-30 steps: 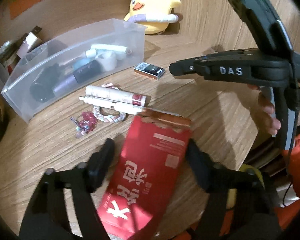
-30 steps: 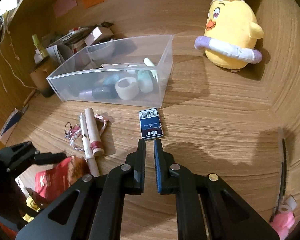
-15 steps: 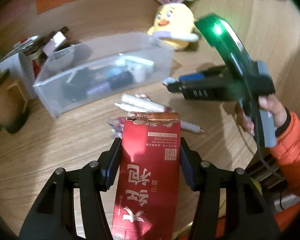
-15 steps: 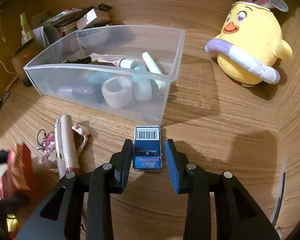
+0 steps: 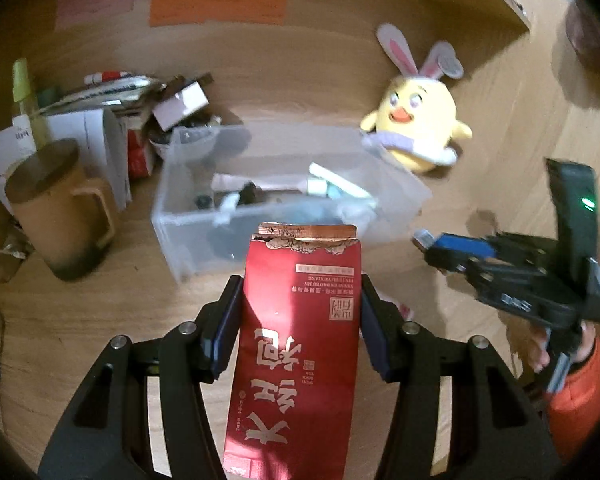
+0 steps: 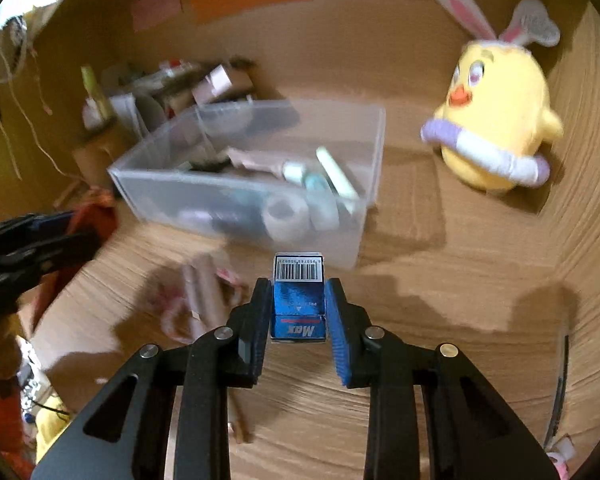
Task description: Organize objects
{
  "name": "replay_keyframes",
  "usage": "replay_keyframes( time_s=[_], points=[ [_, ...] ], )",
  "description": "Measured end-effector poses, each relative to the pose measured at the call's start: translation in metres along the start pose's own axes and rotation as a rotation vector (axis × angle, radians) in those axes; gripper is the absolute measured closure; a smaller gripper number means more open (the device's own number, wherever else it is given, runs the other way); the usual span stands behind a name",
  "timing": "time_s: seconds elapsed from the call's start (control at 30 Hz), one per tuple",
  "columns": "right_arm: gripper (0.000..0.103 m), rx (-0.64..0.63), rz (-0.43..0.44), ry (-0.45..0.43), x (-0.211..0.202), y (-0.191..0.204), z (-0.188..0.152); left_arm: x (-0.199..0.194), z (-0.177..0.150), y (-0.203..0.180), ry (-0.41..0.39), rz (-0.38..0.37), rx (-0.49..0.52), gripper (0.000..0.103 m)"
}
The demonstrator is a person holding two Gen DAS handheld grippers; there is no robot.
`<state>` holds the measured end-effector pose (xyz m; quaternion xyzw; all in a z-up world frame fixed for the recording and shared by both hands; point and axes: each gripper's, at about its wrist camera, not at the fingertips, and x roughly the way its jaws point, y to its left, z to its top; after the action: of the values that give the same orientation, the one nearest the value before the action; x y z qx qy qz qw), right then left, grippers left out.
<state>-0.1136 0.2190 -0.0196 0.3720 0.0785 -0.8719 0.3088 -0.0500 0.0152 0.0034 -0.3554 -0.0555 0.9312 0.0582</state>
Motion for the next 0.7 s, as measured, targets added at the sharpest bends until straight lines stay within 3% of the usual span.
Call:
replay_keyframes(
  time_s=[0.37, 0.7],
  points=[
    [0.078, -0.018, 0.038, -0.161, -0.039, 0.014, 0.04, 0.0, 0.043, 0.012, -0.076, 0.058, -0.023, 0.049],
    [0.078, 0.009, 0.046, -0.194, -0.026, 0.008, 0.067, 0.004, 0.071, 0.022, -0.103, 0.085, -0.043, 0.049]
  ],
)
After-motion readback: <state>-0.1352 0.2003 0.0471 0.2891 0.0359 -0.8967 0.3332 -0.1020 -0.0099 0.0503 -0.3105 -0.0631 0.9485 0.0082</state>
